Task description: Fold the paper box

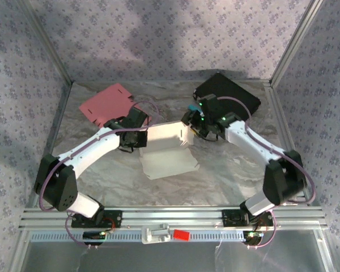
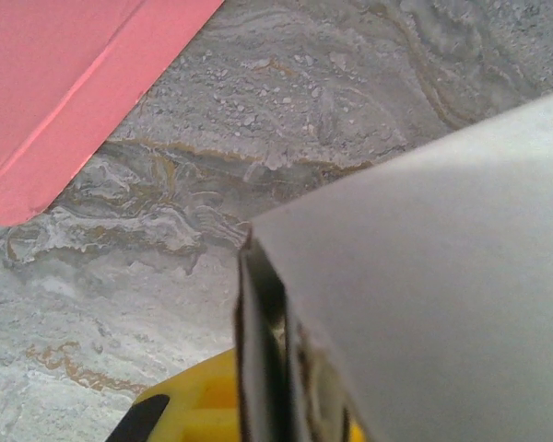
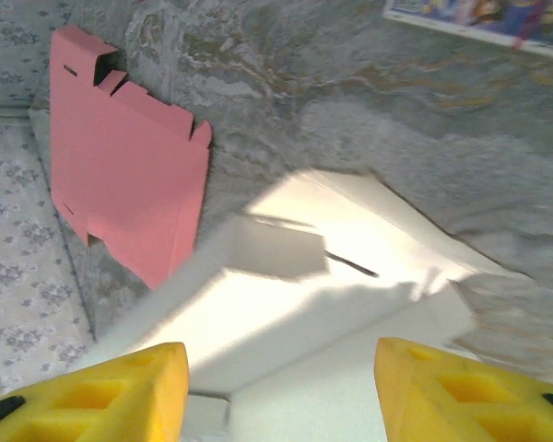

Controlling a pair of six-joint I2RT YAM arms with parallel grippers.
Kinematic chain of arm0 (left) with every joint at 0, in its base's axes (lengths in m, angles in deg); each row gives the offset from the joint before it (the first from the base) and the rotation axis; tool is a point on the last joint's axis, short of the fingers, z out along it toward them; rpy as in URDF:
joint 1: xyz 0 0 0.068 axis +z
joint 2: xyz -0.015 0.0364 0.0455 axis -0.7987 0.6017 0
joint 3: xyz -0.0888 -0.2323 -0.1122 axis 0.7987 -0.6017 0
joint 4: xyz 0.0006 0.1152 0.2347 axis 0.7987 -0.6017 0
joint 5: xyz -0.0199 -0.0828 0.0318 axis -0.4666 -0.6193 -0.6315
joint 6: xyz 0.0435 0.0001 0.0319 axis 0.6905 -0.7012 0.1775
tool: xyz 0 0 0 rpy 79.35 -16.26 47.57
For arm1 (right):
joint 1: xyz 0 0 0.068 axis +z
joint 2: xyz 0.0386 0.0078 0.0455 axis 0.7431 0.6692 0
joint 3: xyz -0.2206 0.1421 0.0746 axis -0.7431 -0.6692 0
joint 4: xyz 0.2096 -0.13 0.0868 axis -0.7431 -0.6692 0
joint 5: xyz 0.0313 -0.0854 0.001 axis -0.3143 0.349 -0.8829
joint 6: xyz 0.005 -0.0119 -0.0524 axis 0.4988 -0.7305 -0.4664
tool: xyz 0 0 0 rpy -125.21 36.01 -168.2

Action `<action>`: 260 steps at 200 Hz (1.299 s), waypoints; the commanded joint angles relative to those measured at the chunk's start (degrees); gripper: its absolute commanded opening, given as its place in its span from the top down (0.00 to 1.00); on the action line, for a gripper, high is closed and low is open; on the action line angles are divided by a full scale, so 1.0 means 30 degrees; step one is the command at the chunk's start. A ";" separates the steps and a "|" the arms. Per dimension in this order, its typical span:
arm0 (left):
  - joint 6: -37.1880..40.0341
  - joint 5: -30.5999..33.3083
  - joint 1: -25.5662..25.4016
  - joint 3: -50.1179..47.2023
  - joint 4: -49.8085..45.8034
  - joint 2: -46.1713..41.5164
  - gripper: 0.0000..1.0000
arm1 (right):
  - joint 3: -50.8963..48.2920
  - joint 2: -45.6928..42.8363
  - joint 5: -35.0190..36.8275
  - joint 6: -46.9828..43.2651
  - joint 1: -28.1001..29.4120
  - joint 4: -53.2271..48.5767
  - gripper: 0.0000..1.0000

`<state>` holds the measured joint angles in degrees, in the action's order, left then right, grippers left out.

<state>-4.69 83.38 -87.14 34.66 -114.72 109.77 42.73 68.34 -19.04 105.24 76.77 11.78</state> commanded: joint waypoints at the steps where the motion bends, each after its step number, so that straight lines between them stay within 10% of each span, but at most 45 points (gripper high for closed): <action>1: 0.0338 -0.0468 0.0117 -0.0247 0.0319 -0.0463 1.00 | -0.2085 -0.0976 0.1206 -0.2069 0.0295 0.0000 0.45; 260: 0.0423 -0.1823 0.0529 -0.0098 0.1778 0.0355 1.00 | -0.2006 0.3072 -0.1338 -0.3675 0.1030 0.3651 0.75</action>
<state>-4.03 79.51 -86.39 33.85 -111.72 111.15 33.37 77.93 -19.04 95.30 80.18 23.41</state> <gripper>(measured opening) 0.061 0.254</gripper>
